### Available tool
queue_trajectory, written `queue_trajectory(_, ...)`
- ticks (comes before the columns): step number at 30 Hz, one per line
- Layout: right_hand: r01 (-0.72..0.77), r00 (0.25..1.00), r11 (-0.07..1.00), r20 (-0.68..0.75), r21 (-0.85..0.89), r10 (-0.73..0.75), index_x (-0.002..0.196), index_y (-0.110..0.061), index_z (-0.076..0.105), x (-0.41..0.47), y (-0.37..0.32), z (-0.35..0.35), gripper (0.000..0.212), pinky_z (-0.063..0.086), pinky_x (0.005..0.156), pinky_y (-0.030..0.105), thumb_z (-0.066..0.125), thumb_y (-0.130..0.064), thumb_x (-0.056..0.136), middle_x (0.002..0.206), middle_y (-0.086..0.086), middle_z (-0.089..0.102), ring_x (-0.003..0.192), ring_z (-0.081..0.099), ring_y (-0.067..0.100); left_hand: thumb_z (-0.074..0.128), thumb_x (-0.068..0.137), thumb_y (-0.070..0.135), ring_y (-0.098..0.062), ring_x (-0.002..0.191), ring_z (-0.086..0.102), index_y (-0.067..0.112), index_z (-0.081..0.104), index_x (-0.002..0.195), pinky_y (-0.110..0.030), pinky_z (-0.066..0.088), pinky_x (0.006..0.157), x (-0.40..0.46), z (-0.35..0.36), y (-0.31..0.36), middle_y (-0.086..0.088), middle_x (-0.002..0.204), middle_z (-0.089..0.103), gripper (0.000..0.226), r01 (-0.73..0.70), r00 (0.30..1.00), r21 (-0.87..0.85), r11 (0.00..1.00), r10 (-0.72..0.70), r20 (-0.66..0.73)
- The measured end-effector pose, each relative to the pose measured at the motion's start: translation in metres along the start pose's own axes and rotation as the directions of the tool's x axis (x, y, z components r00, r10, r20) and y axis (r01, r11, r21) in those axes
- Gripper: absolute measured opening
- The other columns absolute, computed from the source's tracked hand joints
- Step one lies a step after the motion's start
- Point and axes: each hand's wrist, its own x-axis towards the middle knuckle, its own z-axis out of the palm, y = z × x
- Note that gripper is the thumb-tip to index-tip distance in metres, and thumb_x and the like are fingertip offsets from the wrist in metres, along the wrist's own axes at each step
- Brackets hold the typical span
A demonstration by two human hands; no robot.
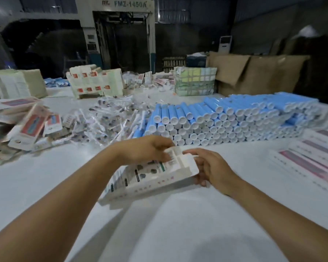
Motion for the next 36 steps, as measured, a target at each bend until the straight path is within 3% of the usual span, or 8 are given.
queue_trajectory(4, 0.048, 0.997, 0.932, 0.071, -0.359, -0.024, 0.111, -0.020, 0.065, -0.002, 0.000, 0.002, 0.033, 0.030, 0.035, 0.018, 0.055, 0.000, 0.087, 0.049, -0.004, 0.038, 0.038, 0.032, 0.008, 0.047, 0.100, 0.019, -0.015, 0.079, 0.053, 0.018, 0.064, 0.113, -0.031, 0.045, 0.078, 0.020, 0.033, -0.012, -0.006, 0.097, 0.065, 0.022, 0.021, 0.998, 0.168, 0.986, -0.011, -0.064)
queue_trajectory(7, 0.083, 0.996, 0.931, 0.057, -0.356, -0.067, 0.114, -0.018, 0.064, 0.002, 0.004, 0.001, 0.036, 0.029, 0.041, 0.017, 0.059, 0.004, 0.086, 0.047, -0.009, 0.035, 0.043, 0.030, 0.006, 0.050, 0.096, 0.042, -0.011, 0.075, 0.052, 0.024, 0.062, 0.116, -0.027, 0.041, 0.068, 0.018, 0.050, -0.016, 0.006, 0.085, 0.062, 0.030, 0.012, 0.982, 0.179, 0.984, 0.021, -0.186)
queue_trajectory(11, 0.089, 0.996, 0.950, 0.024, -0.298, -0.085, 0.112, -0.016, 0.064, 0.005, 0.006, -0.002, 0.033, 0.030, 0.051, 0.021, 0.056, 0.006, 0.089, 0.047, -0.012, 0.043, 0.049, 0.036, 0.009, 0.046, 0.067, 0.085, -0.012, 0.110, 0.047, 0.032, 0.027, 0.142, -0.032, 0.037, 0.091, 0.008, 0.064, -0.023, 0.014, 0.125, 0.049, 0.094, 0.164, 0.969, 0.610, 0.775, -0.011, -0.246)
queue_trajectory(15, 0.080, 0.997, 0.942, 0.033, -0.327, -0.073, 0.108, -0.021, 0.065, 0.006, 0.006, -0.003, 0.032, 0.034, 0.055, 0.026, 0.056, 0.003, 0.090, 0.054, -0.005, 0.045, 0.055, 0.039, 0.015, 0.034, 0.082, 0.077, -0.016, 0.120, 0.039, 0.027, 0.017, 0.147, -0.031, 0.030, 0.095, 0.002, 0.084, -0.026, 0.010, 0.137, 0.039, 0.084, 0.195, 0.926, 0.681, 0.706, 0.098, -0.365)
queue_trajectory(20, 0.102, 0.995, 0.956, 0.032, -0.274, -0.097, 0.110, -0.019, 0.065, 0.005, 0.005, -0.006, 0.033, 0.049, 0.080, 0.032, 0.054, 0.005, 0.091, 0.076, 0.021, 0.057, 0.082, 0.063, 0.025, 0.041, 0.080, 0.070, -0.023, 0.093, 0.060, 0.020, 0.054, 0.132, -0.036, 0.046, 0.077, -0.004, 0.095, -0.022, 0.004, 0.107, 0.063, 0.073, 0.148, 0.857, 0.686, 0.712, 0.254, -0.449)
queue_trajectory(25, 0.078, 0.997, 0.954, 0.024, -0.290, -0.074, 0.103, -0.028, 0.067, 0.004, 0.005, -0.010, 0.037, 0.051, 0.081, 0.046, 0.054, 0.004, 0.091, 0.105, 0.046, 0.050, 0.086, 0.063, 0.041, 0.014, 0.086, 0.072, -0.021, 0.117, 0.040, 0.025, 0.010, 0.151, -0.036, 0.028, 0.094, -0.003, 0.095, -0.029, 0.004, 0.134, 0.041, 0.080, 0.209, 0.892, 0.697, 0.686, 0.159, -0.423)
queue_trajectory(29, -0.048, 0.998, 0.928, -0.054, -0.369, 0.030, 0.093, -0.027, 0.072, 0.005, -0.004, -0.010, 0.031, 0.036, 0.040, 0.020, 0.056, -0.006, 0.076, 0.083, 0.030, 0.062, 0.053, 0.050, 0.016, 0.028, 0.092, 0.066, -0.024, 0.114, 0.044, 0.016, 0.028, 0.143, -0.038, 0.032, 0.092, -0.003, 0.096, -0.031, 0.000, 0.132, 0.047, 0.071, 0.178, 0.885, 0.693, 0.699, 0.194, -0.424)
queue_trajectory(36, 0.134, 0.924, 0.582, -0.111, -0.802, -0.366, 0.097, -0.018, 0.070, 0.060, -0.079, 0.026, 0.018, 0.043, 0.061, 0.024, 0.055, -0.012, 0.090, 0.079, -0.005, 0.065, 0.063, 0.056, 0.009, 0.034, 0.095, 0.058, -0.028, 0.110, 0.043, 0.013, 0.030, 0.137, -0.041, 0.032, 0.089, 0.001, 0.099, -0.034, -0.005, 0.126, 0.047, 0.062, 0.196, 0.885, 0.689, 0.698, 0.176, -0.430)
